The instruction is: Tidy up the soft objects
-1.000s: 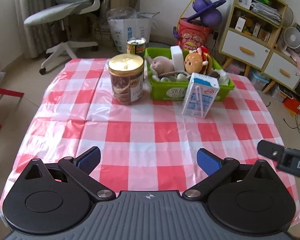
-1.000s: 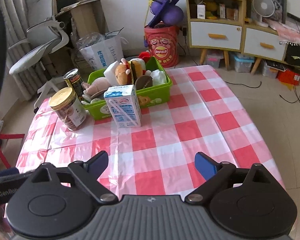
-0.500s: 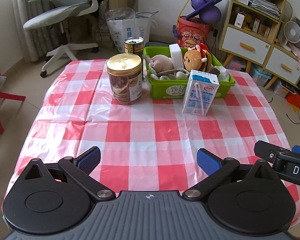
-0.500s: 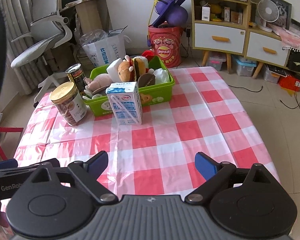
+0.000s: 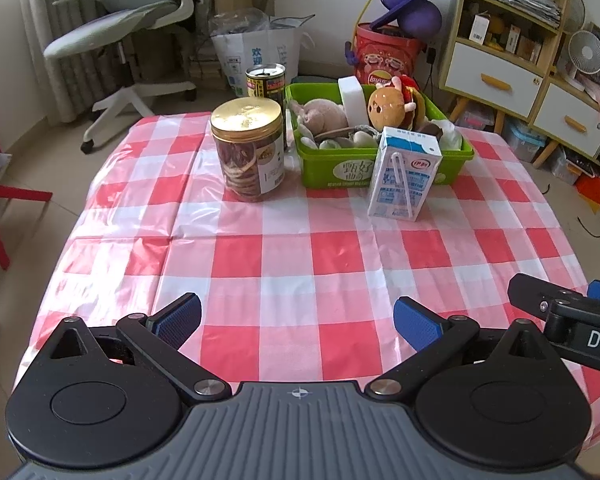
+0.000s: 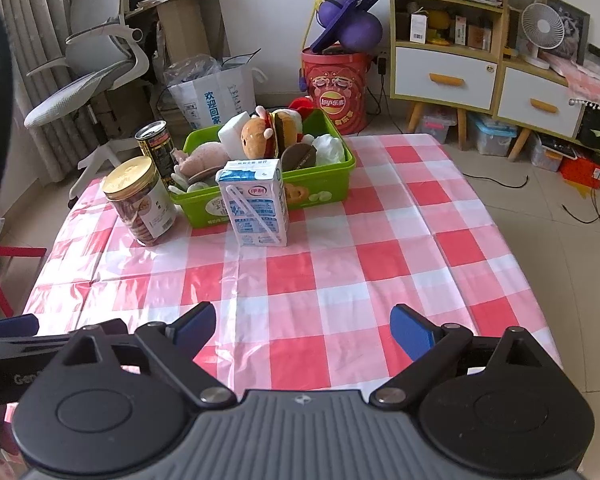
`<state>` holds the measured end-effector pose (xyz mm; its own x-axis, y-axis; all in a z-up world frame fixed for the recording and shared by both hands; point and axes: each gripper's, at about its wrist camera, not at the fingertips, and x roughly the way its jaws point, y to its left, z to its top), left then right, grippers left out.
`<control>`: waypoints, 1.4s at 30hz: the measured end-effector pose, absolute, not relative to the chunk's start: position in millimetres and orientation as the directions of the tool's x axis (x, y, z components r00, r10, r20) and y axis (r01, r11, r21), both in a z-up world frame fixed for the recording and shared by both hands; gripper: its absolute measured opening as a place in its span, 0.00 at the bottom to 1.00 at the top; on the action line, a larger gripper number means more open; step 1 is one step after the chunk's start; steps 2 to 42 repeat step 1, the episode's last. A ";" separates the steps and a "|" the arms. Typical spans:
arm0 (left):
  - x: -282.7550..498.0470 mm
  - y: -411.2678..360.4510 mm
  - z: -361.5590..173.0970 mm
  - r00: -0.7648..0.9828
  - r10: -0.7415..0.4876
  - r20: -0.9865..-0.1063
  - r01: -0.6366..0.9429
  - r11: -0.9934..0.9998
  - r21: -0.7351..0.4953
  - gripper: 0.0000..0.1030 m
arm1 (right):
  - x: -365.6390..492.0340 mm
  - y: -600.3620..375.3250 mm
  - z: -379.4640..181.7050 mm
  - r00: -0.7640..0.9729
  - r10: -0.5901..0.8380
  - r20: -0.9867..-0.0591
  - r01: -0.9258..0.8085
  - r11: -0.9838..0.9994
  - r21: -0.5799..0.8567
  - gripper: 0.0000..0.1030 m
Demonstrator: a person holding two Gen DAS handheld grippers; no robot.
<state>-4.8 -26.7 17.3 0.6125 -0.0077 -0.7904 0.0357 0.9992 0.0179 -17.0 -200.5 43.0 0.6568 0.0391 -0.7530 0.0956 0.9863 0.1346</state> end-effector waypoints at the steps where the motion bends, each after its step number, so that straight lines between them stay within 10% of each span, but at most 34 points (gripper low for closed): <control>1: -3.8 -27.2 15.5 0.611 -0.005 -0.791 0.036 0.999 0.022 0.95 | -16.4 -200.7 42.0 0.656 0.039 -0.754 0.096 0.986 0.135 0.71; 42: -3.8 -27.2 15.5 0.611 -0.005 -0.791 0.036 0.999 0.022 0.95 | -16.4 -200.7 42.0 0.656 0.039 -0.754 0.096 0.986 0.135 0.71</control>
